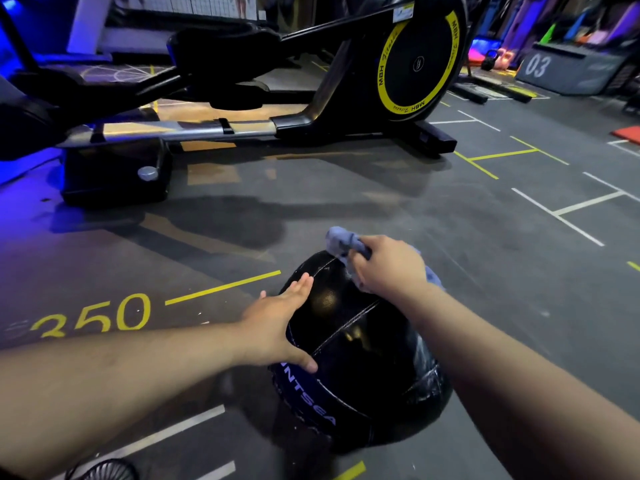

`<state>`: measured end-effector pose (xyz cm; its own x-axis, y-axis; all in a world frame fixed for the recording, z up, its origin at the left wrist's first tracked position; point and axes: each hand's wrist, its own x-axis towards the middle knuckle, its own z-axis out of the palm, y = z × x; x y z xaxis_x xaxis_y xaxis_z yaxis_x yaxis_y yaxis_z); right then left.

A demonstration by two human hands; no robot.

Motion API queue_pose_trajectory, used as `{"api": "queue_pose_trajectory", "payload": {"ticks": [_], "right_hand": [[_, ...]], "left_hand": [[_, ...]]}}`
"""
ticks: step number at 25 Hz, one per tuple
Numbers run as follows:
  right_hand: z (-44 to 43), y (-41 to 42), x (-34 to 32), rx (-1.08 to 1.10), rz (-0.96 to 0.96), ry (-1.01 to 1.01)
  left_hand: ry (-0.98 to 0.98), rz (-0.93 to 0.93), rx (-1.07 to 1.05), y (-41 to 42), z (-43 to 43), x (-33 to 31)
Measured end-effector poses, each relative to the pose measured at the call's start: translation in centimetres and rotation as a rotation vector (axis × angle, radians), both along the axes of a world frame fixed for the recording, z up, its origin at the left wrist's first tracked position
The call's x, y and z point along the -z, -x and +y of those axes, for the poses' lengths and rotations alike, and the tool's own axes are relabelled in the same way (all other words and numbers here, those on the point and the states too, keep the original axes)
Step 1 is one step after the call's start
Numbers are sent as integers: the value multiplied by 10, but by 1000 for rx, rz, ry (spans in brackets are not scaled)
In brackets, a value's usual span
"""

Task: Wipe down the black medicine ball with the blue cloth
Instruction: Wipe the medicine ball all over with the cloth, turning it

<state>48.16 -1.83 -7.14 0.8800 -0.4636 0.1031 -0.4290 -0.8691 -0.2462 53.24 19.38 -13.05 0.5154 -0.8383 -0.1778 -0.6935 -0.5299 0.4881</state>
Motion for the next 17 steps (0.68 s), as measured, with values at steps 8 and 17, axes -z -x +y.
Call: {"api": "queue_pose_trajectory", "payload": {"ticks": [8, 17], "right_hand": [[-2, -19, 9, -206, 61, 2], [41, -4, 17, -348, 60, 203]], "left_hand": [[-34, -53, 32, 3, 8, 1], [-55, -99, 62, 4, 1, 2]]}}
